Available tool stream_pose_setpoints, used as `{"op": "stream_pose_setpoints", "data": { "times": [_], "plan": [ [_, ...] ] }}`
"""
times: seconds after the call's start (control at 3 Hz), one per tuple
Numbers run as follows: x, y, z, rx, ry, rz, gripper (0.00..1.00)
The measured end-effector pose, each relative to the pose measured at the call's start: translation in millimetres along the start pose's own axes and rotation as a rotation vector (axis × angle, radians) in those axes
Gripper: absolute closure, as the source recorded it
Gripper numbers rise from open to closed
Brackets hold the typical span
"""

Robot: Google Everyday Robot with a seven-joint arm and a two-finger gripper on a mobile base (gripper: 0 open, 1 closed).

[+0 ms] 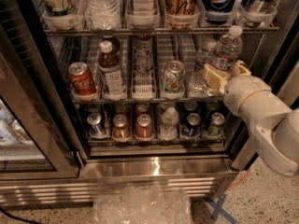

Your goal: Pick water bottle from middle shelf of fridge

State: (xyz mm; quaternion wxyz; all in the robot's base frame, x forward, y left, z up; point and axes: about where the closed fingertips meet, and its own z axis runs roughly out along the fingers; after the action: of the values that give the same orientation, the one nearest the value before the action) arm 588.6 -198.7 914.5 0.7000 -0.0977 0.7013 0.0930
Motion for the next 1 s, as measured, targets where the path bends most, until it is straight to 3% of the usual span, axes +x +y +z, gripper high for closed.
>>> {"op": "stream_pose_setpoints", "data": {
  "times": [0.33, 1.0],
  "plan": [
    [-7.1, 7.3, 1.3, -0.034, 0.014, 0.02, 1.0],
    [-1.7, 7.6, 1.2, -0.036, 0.015, 0.021, 1.0]
  ]
}}
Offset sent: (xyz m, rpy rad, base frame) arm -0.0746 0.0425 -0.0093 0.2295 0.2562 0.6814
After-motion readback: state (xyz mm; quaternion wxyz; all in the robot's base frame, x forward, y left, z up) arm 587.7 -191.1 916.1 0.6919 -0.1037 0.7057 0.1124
